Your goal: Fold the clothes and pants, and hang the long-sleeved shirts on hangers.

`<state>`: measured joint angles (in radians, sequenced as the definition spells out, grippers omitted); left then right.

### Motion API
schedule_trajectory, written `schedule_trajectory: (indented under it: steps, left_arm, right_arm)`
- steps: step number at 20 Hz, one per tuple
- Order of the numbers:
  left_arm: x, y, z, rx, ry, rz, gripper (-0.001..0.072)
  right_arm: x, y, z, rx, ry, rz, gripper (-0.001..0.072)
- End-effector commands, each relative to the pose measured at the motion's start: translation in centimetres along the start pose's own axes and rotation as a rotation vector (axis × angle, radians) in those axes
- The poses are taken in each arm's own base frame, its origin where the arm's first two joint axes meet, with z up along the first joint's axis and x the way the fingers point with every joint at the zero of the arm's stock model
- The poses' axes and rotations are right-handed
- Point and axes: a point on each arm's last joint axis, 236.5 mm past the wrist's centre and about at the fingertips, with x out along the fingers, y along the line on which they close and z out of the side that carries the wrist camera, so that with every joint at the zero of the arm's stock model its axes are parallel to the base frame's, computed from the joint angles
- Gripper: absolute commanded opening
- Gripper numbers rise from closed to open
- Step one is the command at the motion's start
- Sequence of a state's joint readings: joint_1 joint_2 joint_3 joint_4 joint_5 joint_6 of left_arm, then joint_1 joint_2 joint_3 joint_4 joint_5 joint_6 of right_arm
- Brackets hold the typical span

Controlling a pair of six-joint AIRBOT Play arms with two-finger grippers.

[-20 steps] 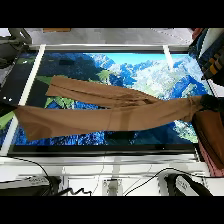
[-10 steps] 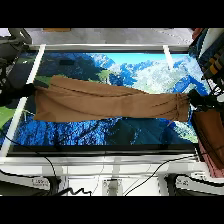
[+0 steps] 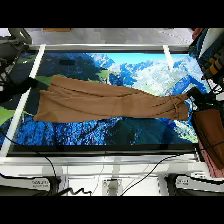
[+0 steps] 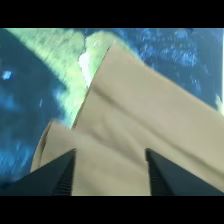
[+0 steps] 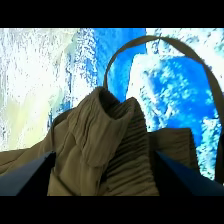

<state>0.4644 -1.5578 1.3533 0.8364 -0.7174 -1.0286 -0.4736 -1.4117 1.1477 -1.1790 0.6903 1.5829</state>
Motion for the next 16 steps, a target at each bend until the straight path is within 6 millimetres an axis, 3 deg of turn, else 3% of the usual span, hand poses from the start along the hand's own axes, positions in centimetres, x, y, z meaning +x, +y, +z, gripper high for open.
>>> schedule_trajectory:
  steps: [1, 3, 5, 8, 10, 11, 14, 15, 16]
  left_arm:
    - [-4.7, 4.2, -7.4, -0.171, 0.334, 0.098, 0.0447]
    - [-8.0, 6.9, -13.3, -0.266, 0.57, 0.177, 0.0414]
    - [-9.0, 7.4, -16.4, -0.349, 0.648, 0.157, 0.0414]
    - [-6.6, 7.4, -17.9, -0.44, 0.581, 0.128, 0.0422]
    - [-4.7, 7.3, -18.6, -0.464, 0.546, 0.126, 0.0543]
    - [-3.9, 7.2, -19.4, -0.465, 0.561, 0.127, 0.0553]
    - [-1.7, 6.9, -21.0, -0.454, 0.595, 0.123, 0.0549]
    - [-0.9, 6.9, -21.2, -0.445, 0.587, 0.128, 0.0524]
    - [-0.1, 6.9, -21.0, -0.432, 0.569, 0.136, 0.0451]
  right_arm:
    - [-1.1, -0.8, 1.2, -0.083, -0.032, -0.052, 0.0679]
    - [-1.2, -1.3, 1.2, -0.11, -0.033, -0.072, 0.0679]
    - [-1.2, -1.5, 1.2, -0.125, -0.032, -0.084, 0.0679]
    - [-1.2, -1.7, 1.3, -0.131, -0.032, -0.089, 0.0678]
    - [-1.2, -1.7, 1.2, -0.13, -0.031, -0.09, 0.0678]
    - [-1.2, -1.7, 1.2, -0.13, -0.029, -0.089, 0.0678]
    - [-1.2, -1.7, 0.8, -0.129, -0.013, -0.091, 0.0677]
    - [-1.2, -1.8, 0.6, -0.129, -0.004, -0.092, 0.0677]
    - [-1.2, -1.9, 0.3, -0.135, 0.009, -0.098, 0.0677]
